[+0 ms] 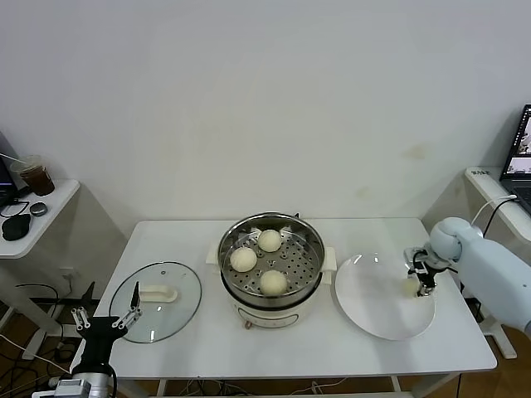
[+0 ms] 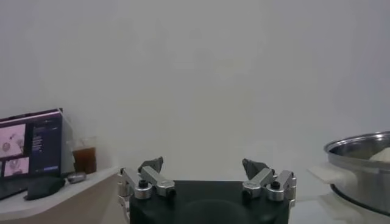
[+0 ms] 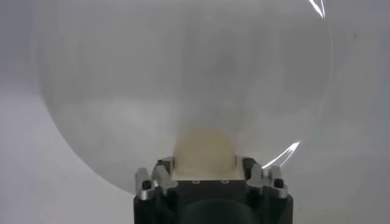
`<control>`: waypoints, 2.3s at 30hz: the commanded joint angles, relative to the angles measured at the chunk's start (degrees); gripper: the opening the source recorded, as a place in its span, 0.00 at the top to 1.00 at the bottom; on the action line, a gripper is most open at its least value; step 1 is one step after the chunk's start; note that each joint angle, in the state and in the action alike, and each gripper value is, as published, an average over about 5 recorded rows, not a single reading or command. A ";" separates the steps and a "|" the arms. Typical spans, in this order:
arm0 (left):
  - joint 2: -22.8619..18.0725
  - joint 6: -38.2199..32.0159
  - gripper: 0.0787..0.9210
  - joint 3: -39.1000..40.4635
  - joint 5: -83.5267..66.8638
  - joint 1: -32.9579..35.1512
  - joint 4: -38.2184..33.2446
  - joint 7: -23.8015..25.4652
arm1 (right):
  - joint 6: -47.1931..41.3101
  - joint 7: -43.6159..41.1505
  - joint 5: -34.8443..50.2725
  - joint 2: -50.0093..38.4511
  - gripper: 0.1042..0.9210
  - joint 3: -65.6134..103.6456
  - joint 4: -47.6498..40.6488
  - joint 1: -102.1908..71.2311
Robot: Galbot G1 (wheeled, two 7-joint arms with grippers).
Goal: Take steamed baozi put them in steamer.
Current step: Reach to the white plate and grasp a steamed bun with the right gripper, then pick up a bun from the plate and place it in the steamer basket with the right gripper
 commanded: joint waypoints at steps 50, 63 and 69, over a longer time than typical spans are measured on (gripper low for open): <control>1.29 1.00 0.12 0.07 -2.18 -2.54 0.12 -0.03 | -32.53 11.55 42.14 18.46 0.58 -40.18 20.04 33.35; 1.46 0.86 0.12 -0.46 -2.15 -2.36 0.37 0.13 | -31.74 11.23 40.53 19.63 0.57 -37.37 17.61 30.66; 1.44 0.85 0.12 -0.27 -2.11 -2.49 0.55 0.13 | -32.60 10.98 43.64 16.37 0.39 -35.75 21.97 33.76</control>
